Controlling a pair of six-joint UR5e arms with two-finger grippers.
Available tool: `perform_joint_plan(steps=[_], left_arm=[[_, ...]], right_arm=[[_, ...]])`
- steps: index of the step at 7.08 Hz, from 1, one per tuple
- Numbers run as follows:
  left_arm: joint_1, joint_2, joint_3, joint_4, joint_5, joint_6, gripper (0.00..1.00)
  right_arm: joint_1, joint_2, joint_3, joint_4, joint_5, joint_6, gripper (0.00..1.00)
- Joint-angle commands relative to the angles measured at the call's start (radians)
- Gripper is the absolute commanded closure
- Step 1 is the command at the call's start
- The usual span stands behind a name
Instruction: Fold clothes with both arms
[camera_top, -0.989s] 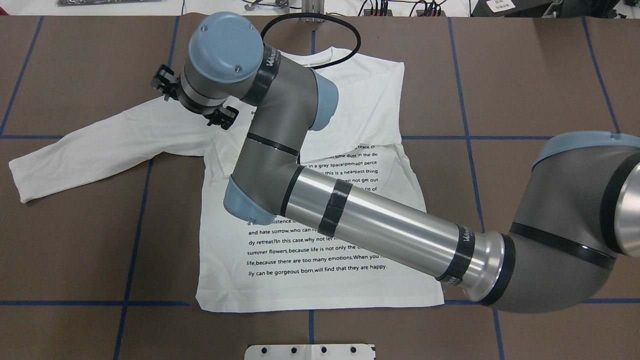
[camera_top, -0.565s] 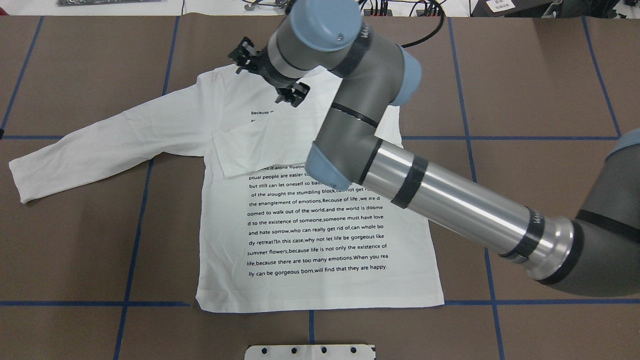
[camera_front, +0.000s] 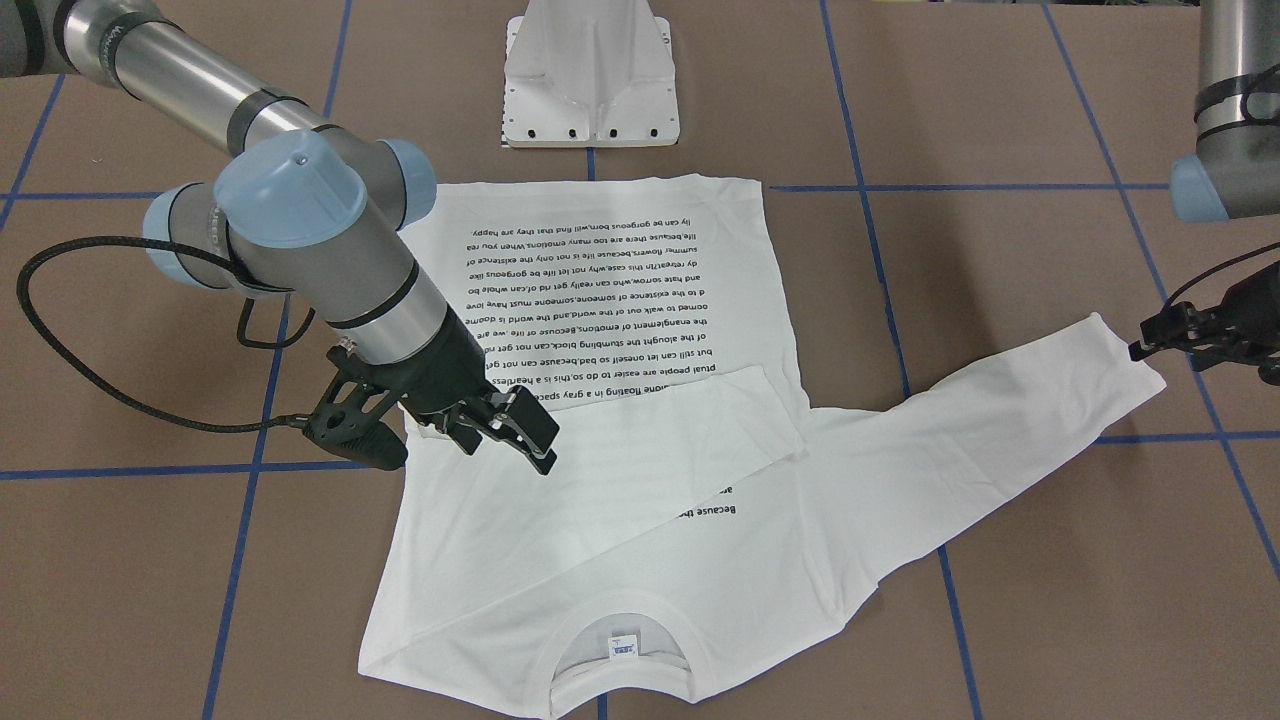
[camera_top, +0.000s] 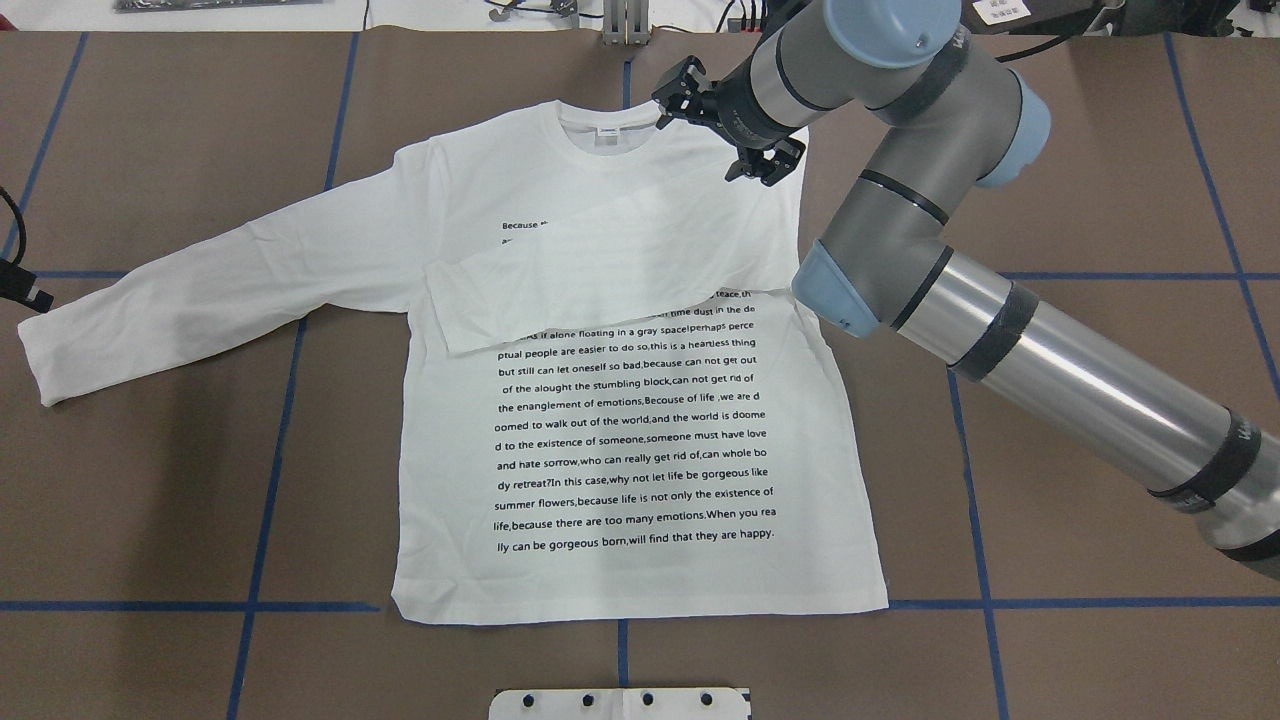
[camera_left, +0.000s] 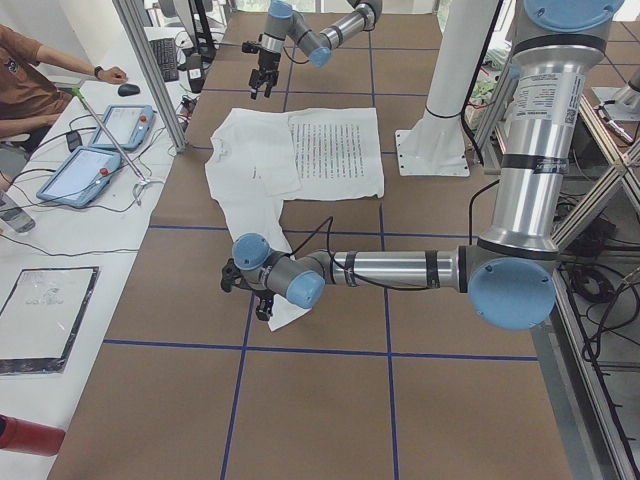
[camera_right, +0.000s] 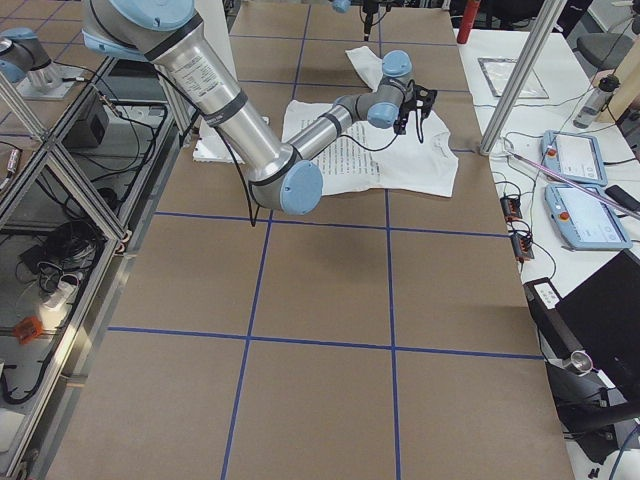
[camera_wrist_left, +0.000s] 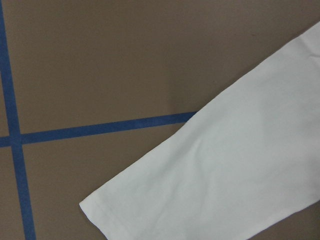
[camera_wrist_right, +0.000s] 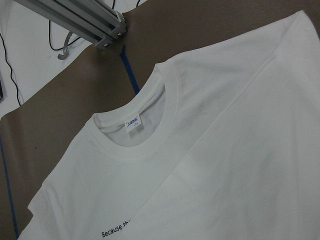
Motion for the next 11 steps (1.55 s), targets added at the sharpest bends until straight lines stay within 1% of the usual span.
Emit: perform_joint_plan(steps=[1,4,5,6,7,8,9,10,11], left_arm=[[0.004,-0.022,0.111,-0.071,0.000,-0.001,0.18],[0.028,-0.036,0.157,-0.074,0.001,0.005,0.22],[0.045,-0.037,0.158,-0.074,0.000,0.002,0.29],[0.047,-0.037,0.160,-0.074,0.001,0.003,0.40],[0.047,-0.037,0.166,-0.072,0.001,0.005,0.59],[0.047,-0.037,0.158,-0.074,0.013,0.005,0.89],[0.047,-0.046,0.135,-0.069,0.010,0.018,1.00],[0.047,-0.051,0.134,-0.071,0.027,0.022,1.00],[0.045,-0.050,0.106,-0.068,0.026,0.020,1.00]], right_arm=[[0.004,-0.014,0.007,0.002,0.005,-0.023,0.00],[-0.003,-0.015,0.006,0.002,0.000,-0.024,0.00],[-0.003,-0.012,0.007,0.002,0.000,-0.023,0.00],[-0.004,-0.012,0.010,0.002,0.000,-0.023,0.00],[-0.006,-0.017,0.021,0.002,-0.002,-0.018,0.00],[-0.016,-0.017,0.021,0.002,-0.005,-0.009,0.00],[-0.021,-0.018,0.027,0.002,-0.005,-0.008,0.00],[-0.024,-0.031,0.030,0.004,-0.005,-0.008,0.00],[-0.024,-0.038,0.032,0.004,-0.005,-0.009,0.00]])
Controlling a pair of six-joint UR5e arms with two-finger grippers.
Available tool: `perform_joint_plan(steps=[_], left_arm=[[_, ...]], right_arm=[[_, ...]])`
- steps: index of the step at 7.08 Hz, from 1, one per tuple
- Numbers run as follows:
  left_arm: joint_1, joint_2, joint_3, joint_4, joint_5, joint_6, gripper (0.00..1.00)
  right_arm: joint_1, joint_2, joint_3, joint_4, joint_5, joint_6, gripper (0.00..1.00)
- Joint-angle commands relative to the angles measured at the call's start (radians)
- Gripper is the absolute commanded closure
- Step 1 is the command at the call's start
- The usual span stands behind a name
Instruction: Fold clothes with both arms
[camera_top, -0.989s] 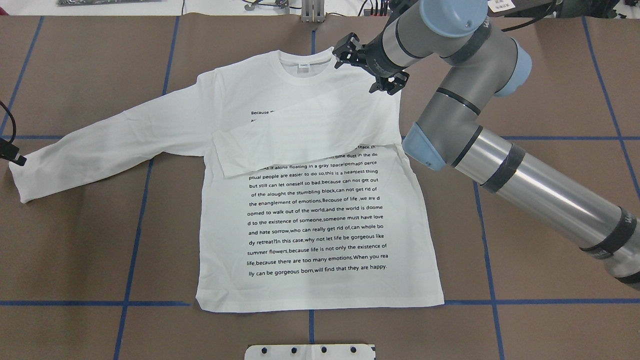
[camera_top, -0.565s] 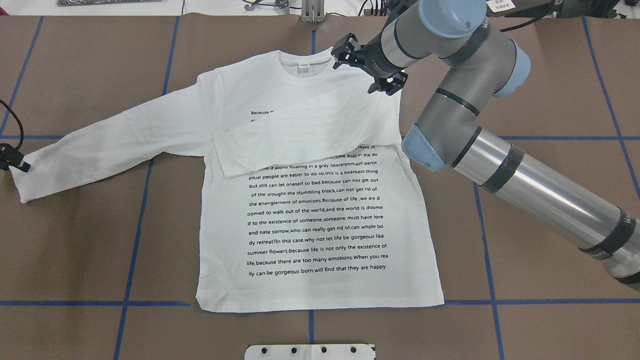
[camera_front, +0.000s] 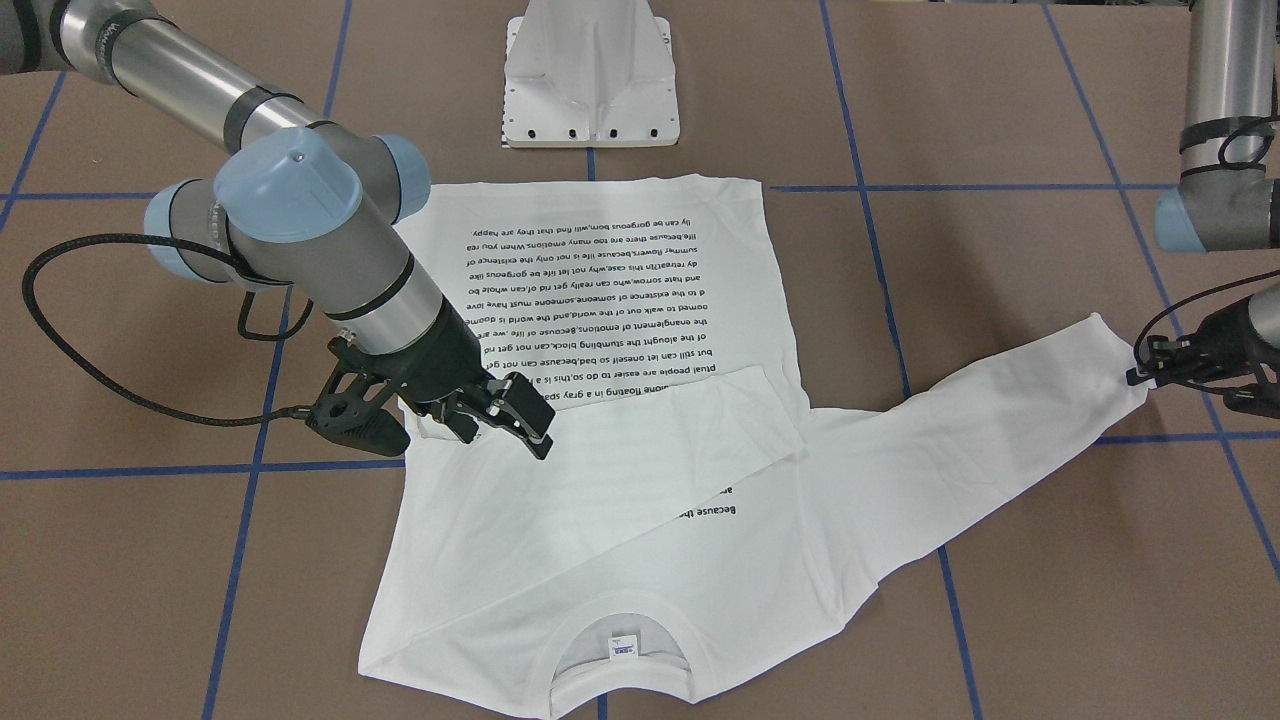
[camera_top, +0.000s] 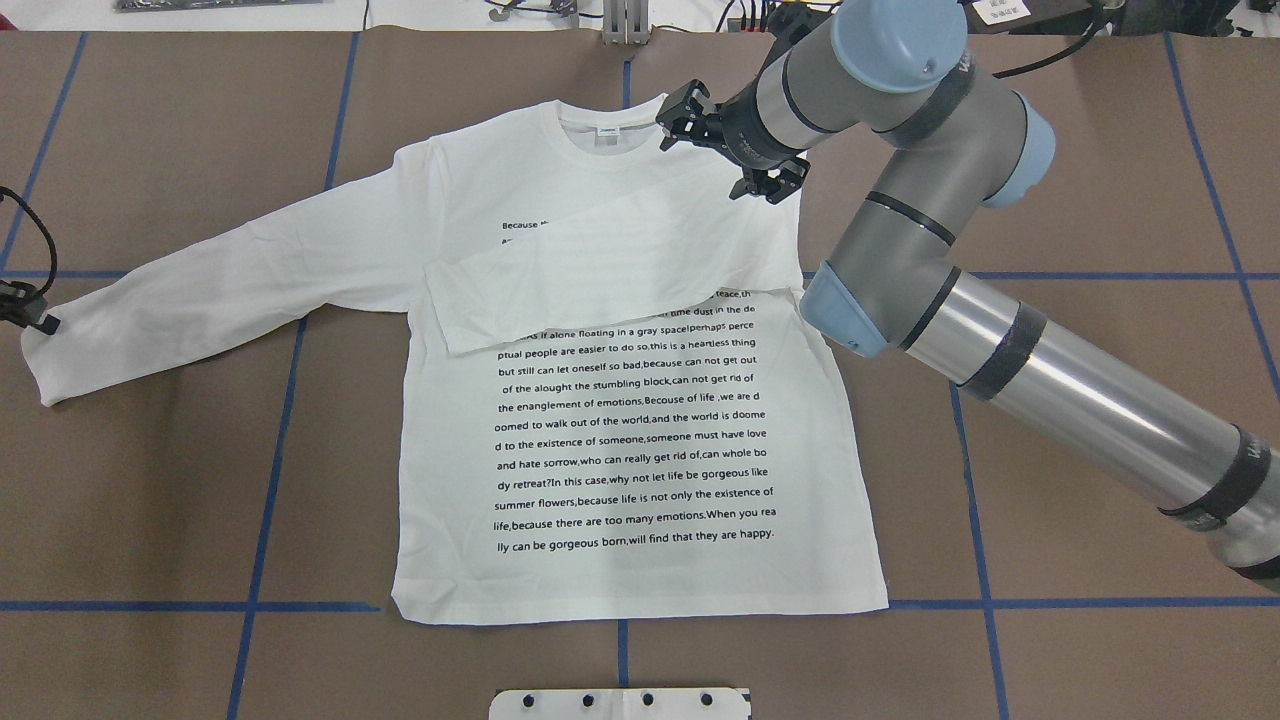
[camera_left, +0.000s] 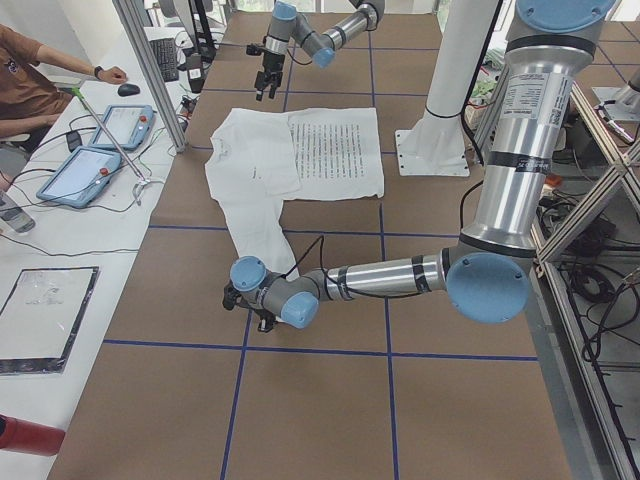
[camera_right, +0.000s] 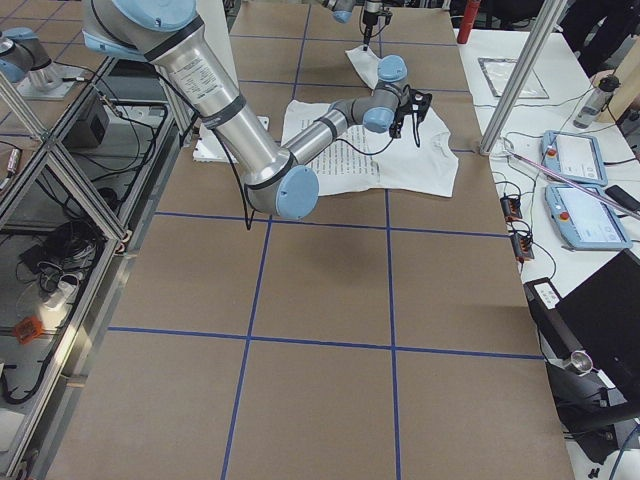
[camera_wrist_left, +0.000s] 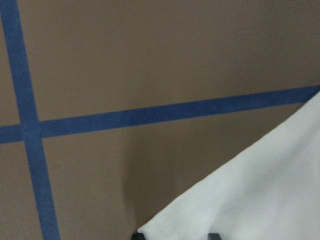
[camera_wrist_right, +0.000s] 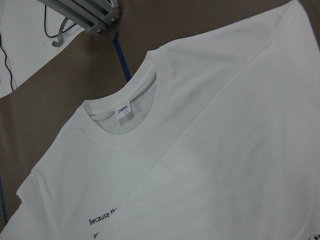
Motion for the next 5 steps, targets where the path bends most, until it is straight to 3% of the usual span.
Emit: perform_joint_plan(steps=[1,3,5], left_arm=[[-0.001,-0.003,-0.095,0.028,-0.004,-0.014,1.00],[0.000,-0.005,-0.253,0.129,-0.107,-0.062,1.00],[0.058,-0.064,-0.399,0.121,-0.127,-0.342,1.00]], right_arm=[[-0.002,-0.021,0.014,0.001,0.001,-0.003,0.00],[0.003,-0.082,0.075,0.001,0.009,-0.016,0.00],[0.030,-0.159,0.129,0.001,0.017,-0.069,0.00]])
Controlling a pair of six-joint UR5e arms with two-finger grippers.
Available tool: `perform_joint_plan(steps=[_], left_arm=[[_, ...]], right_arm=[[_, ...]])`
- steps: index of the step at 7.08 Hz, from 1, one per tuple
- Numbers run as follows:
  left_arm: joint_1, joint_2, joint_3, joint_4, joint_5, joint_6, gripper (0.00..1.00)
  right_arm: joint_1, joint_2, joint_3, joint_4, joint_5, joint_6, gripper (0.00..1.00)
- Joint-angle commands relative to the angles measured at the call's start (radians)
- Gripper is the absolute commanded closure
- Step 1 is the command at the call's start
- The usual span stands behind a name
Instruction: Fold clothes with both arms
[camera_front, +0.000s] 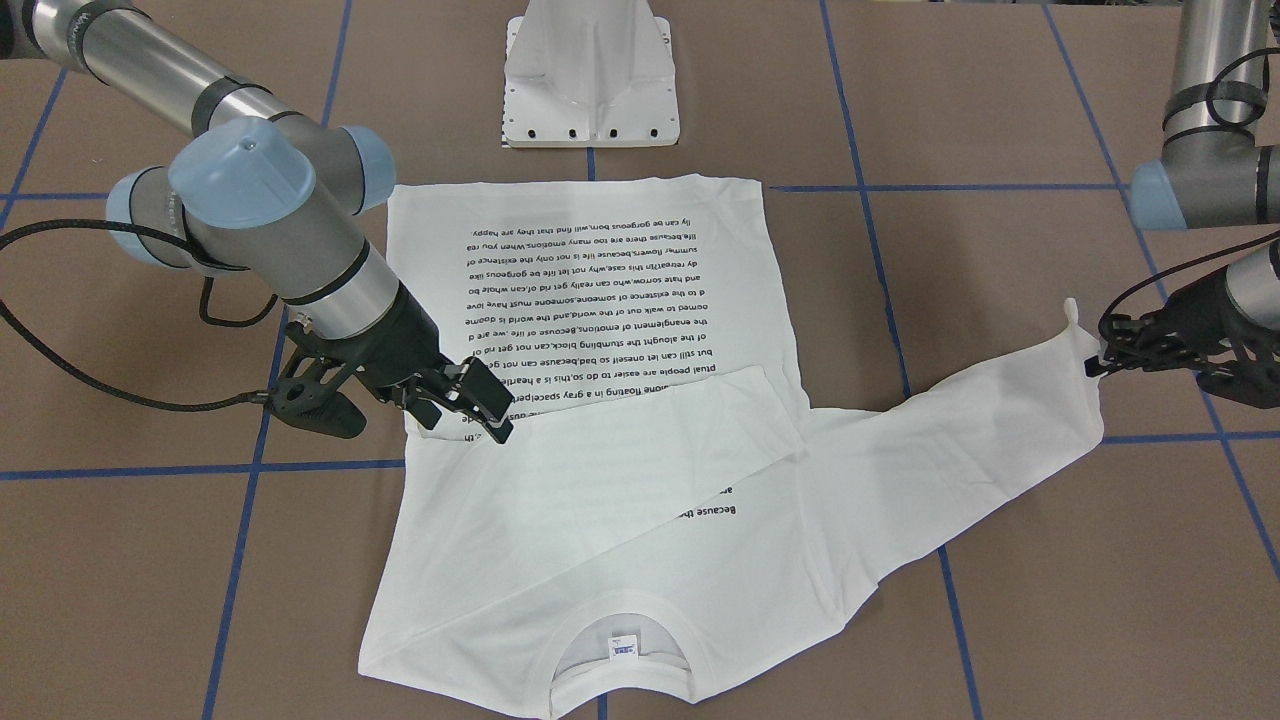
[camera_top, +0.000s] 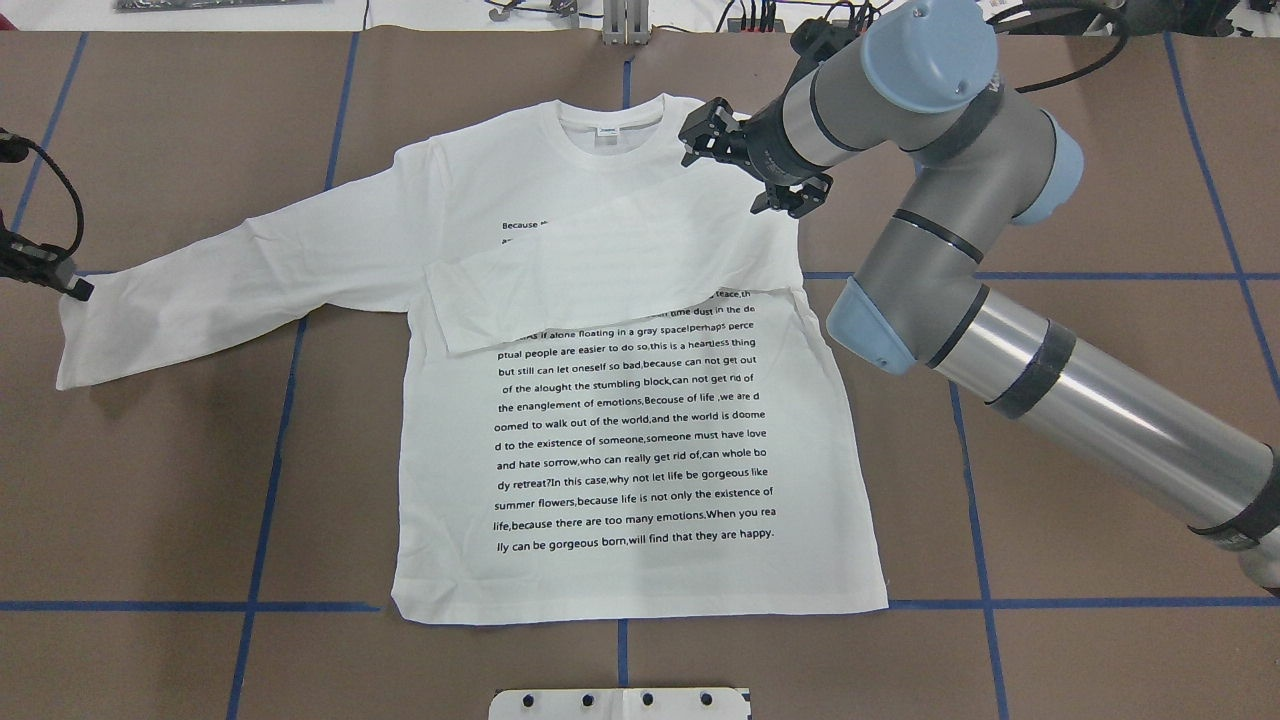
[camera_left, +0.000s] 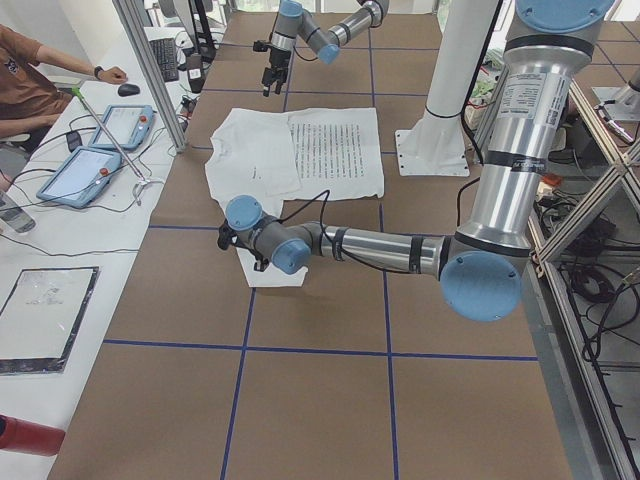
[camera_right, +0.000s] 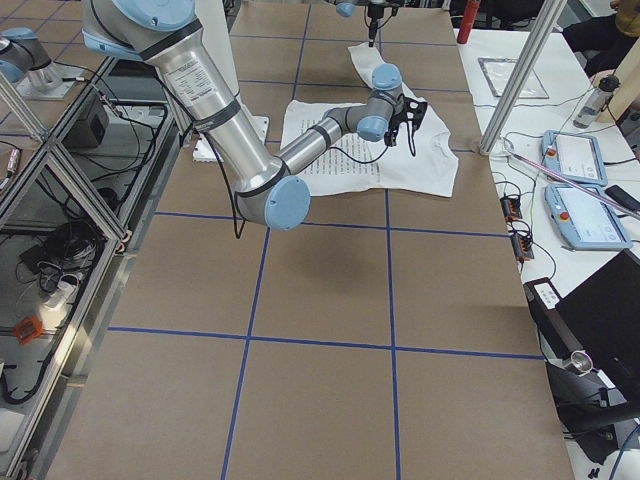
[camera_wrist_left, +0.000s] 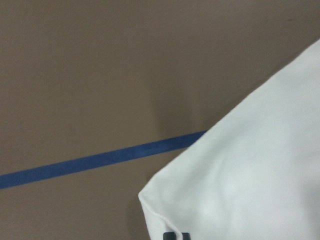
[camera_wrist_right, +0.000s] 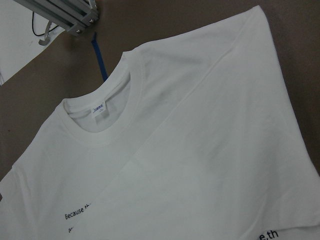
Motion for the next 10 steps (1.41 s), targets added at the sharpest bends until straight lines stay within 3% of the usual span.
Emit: perform_joint_plan(steps=[1,2,4,6,7,8,10], left_arm=[[0.099,-0.112,-0.130,0.004,-0.018,-0.320,1.00],[0.212,-0.231,-0.132,0.006,0.001,-0.521,1.00],[0.423,-0.516,-0.072,-0.002,0.244,-0.875,1.00],[0.546,-0.736,0.094,-0.072,0.421,-1.018,1.00],[0.619,-0.825,0.183,-0.104,0.539,-1.085,1.00],[0.653,-0.888,0.251,-0.108,0.590,-1.092,1.00],[0.682,-0.900,0.302,-0.158,0.678,-1.089,1.00]], right_arm=[[0.042,-0.092,0.049,0.000,0.025,-0.057,0.00],[0.079,-0.143,0.069,0.000,0.060,-0.094,0.00],[0.178,-0.258,0.103,0.000,0.168,-0.239,0.00],[0.256,-0.338,0.103,-0.003,0.253,-0.362,0.00],[0.305,-0.388,0.101,0.000,0.343,-0.431,0.00],[0.321,-0.408,0.103,0.000,0.353,-0.471,0.00],[0.318,-0.413,0.092,-0.002,0.344,-0.475,0.00]])
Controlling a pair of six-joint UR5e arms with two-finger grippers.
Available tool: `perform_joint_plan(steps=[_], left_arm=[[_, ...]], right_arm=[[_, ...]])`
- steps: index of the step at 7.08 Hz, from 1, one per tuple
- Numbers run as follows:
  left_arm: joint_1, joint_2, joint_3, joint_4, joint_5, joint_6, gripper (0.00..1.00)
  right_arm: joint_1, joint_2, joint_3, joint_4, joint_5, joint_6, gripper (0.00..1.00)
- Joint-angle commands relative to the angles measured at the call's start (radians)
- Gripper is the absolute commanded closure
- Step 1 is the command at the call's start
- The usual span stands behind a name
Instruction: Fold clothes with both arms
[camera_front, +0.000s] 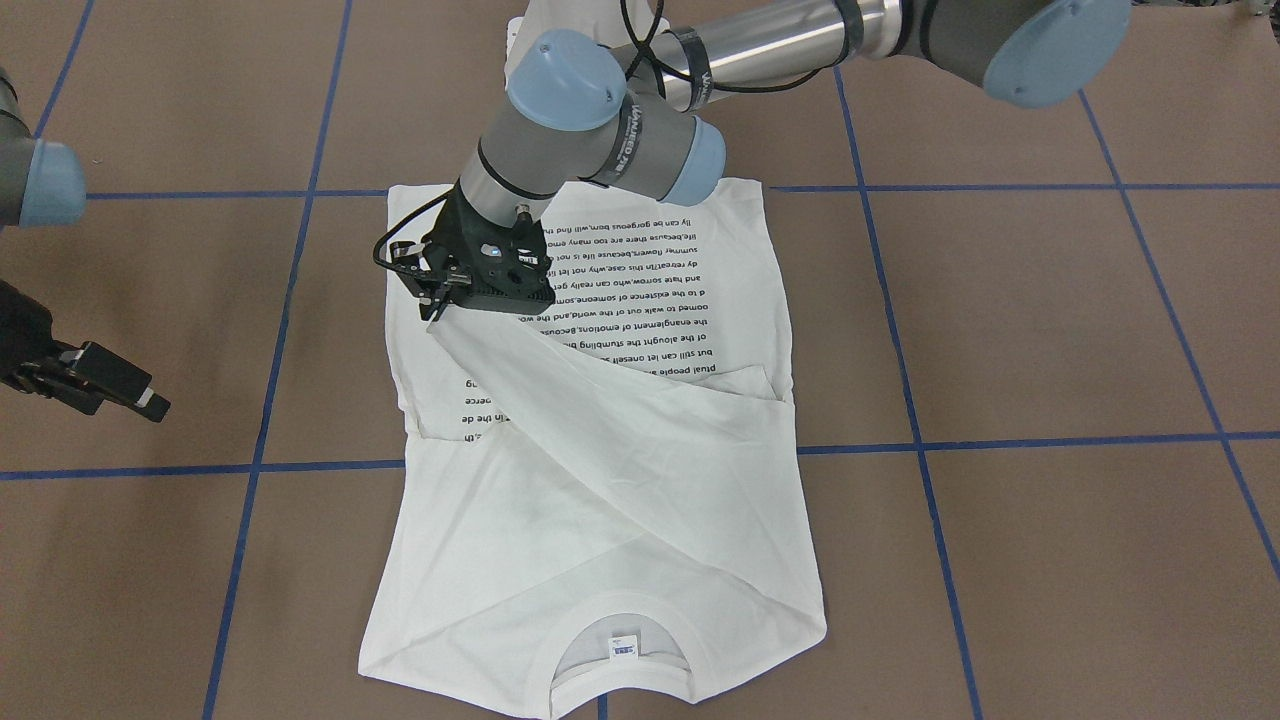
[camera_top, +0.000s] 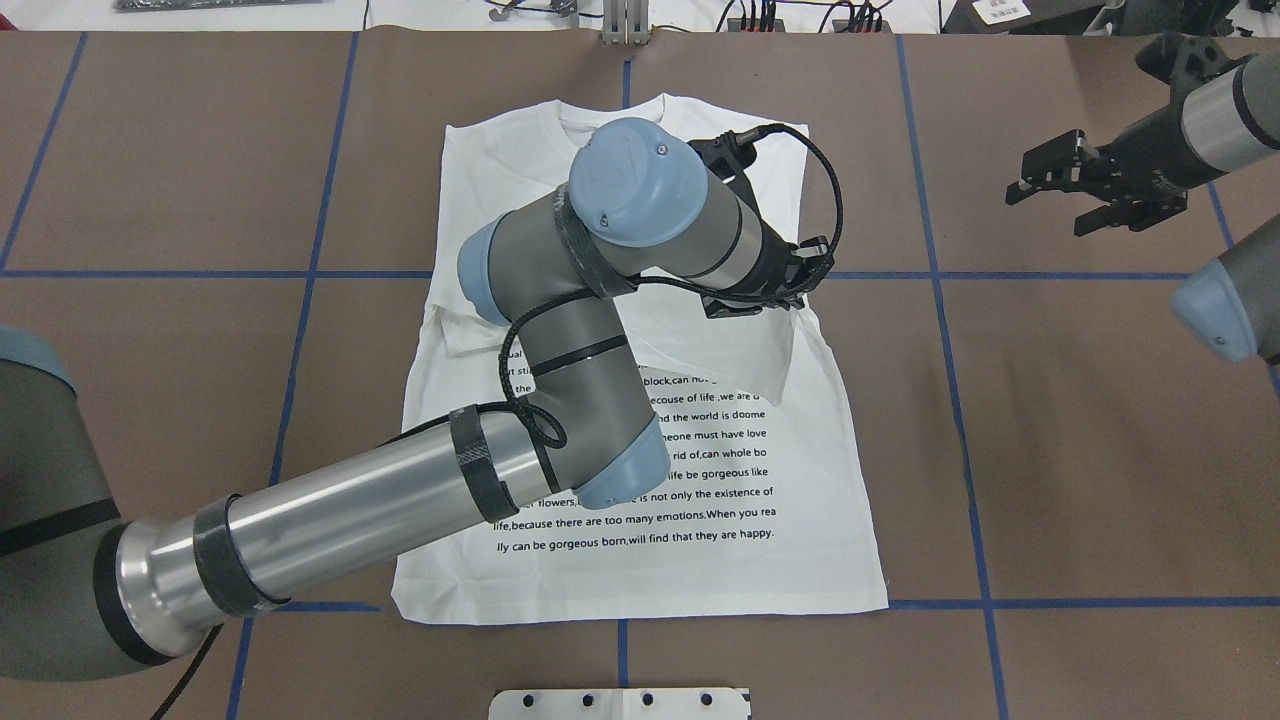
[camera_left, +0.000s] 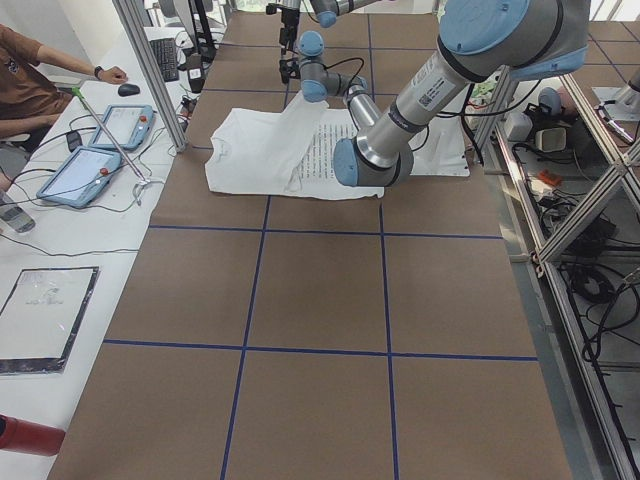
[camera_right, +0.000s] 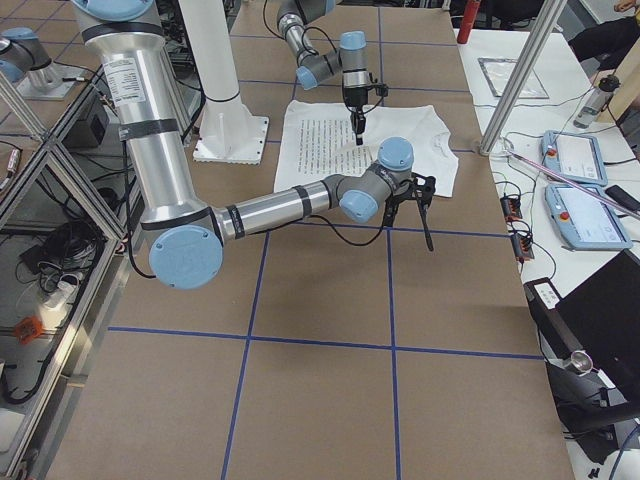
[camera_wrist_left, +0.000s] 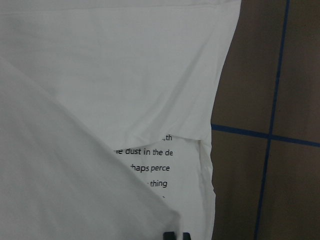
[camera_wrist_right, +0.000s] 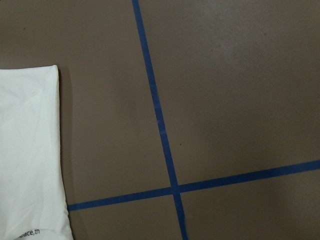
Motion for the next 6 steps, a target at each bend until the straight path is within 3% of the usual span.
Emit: perform_joint_plan(steps=[1,2,3,4,6], left_arm=[[0.019,-0.023,0.063,-0.065,0.059,-0.003,1.00],[0.019,-0.043,0.076,-0.065,0.059,-0.004,1.00],[0.021,-0.054,0.077,-0.063,0.061,-0.021,0.37],[0.021,-0.059,0.076,-0.063,0.059,-0.044,0.12],[0.016,-0.057,0.057,-0.066,0.059,-0.046,0.11]], right_arm=[[0.002,-0.008,-0.007,0.000,0.000,-0.008,0.00],[0.002,-0.008,-0.008,0.000,-0.003,-0.008,0.00],[0.002,-0.008,-0.008,0.000,-0.003,-0.008,0.00],[0.002,-0.007,-0.008,0.000,-0.008,-0.006,0.00],[-0.003,-0.002,0.007,0.000,0.000,0.012,0.00]])
